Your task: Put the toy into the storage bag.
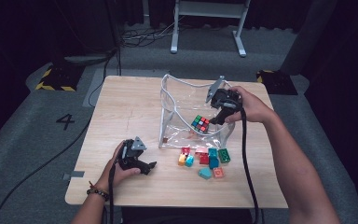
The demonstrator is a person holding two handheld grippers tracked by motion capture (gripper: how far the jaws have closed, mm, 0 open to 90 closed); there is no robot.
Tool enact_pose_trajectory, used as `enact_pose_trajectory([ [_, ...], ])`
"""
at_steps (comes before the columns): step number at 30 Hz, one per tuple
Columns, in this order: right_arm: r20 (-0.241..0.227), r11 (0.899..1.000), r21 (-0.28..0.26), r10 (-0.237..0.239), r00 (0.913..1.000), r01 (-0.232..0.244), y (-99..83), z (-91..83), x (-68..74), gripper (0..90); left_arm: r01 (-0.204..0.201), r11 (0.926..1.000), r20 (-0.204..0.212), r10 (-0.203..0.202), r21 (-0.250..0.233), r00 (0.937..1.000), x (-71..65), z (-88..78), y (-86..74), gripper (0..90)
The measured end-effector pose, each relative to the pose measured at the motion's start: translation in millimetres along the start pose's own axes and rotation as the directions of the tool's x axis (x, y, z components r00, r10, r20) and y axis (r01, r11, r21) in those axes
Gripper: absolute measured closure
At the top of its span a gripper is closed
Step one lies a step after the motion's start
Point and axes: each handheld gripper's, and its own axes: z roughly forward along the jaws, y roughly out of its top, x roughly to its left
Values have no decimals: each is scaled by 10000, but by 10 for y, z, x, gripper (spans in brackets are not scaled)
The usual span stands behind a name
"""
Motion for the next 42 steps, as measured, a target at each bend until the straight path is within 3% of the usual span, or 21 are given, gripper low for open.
enact_pose_trajectory([
  [3, 743, 9951, -897, 478, 9961, -410, -43, -69, 11, 291, -33, 10000, -18, 33, -80, 10000, 1, 7, -1, 46],
  [10, 1166, 9611, -2561, 1365, 9838, -1030, -183, -254, 61, 297, -29, 10000, 5, 29, -58, 10000, 2, 6, -1, 46],
  [13, 1187, 9313, -3321, 1986, 9729, -1496, -256, -347, 107, 297, -15, 10000, -33, 15, -36, 10000, 0, 2, -1, 46],
  [15, 1084, 9135, -3745, 2135, 9709, -1591, -310, -407, 114, 311, -13, 10000, -60, 13, -54, 10000, -1, 4, -2, 46],
  [19, 1175, 8866, -4321, 2368, 9644, -1651, -414, -517, 148, 311, -40, 10000, -70, 39, -80, 10000, 0, 6, -2, 46],
  [20, 1226, 8839, -4406, 2324, 9649, -1569, -435, -534, 146, 312, -128, 9999, -45, 128, -94, 9999, 8, 6, 2, 46],
  [22, 1321, 8673, -4680, 2582, 9570, -1694, -496, -591, 169, 314, -33, 10000, -54, 33, -67, 10000, 0, 4, -1, 46],
  [25, 1493, 8520, -4961, 2739, 9501, -1676, -570, -655, 211, 317, -43, 10000, -50, 42, -67, 10000, 1, 5, -1, 46],
  [28, 1618, 8184, -5485, 3050, 9385, -1714, -679, -738, 263, 328, -21, 10000, -86, 20, -65, 10000, -1, 4, -2, 46],
  [31, 1812, 8027, -5735, 3189, 9303, -1634, -775, -789, 312, 327, -15, 10000, -66, 14, -49, 10000, -1, 3, -2, 46],
  [32, 1757, 8011, -5745, 3207, 9307, -1676, -811, -802, 322, 325, -166, 9998, -52, 166, -98, 9998, 11, 6, 3, 46],
  [33, 1780, 7992, -5766, 3258, 9285, -1699, -845, -810, 336, 323, -11, 10000, -34, 11, -42, 10000, 0, 2, -1, 46],
  [36, 1831, 7871, -5919, 3410, 9220, -1735, -958, -831, 370, 320, -67, 10000, -39, 67, -52, 10000, 4, 3, 0, 46],
  [41, 1908, 7620, -6216, 3722, 9083, -1817, -1141, -845, 456, 314, -50, 10000, -54, 49, -82, 10000, 2, 7, -1, 46],
  [42, 1885, 7637, -6199, 3678, 9106, -1801, -1166, -840, 467, 310, -58, 10000, 4, 58, -69, 10000, 4, 6, 0, 46],
])
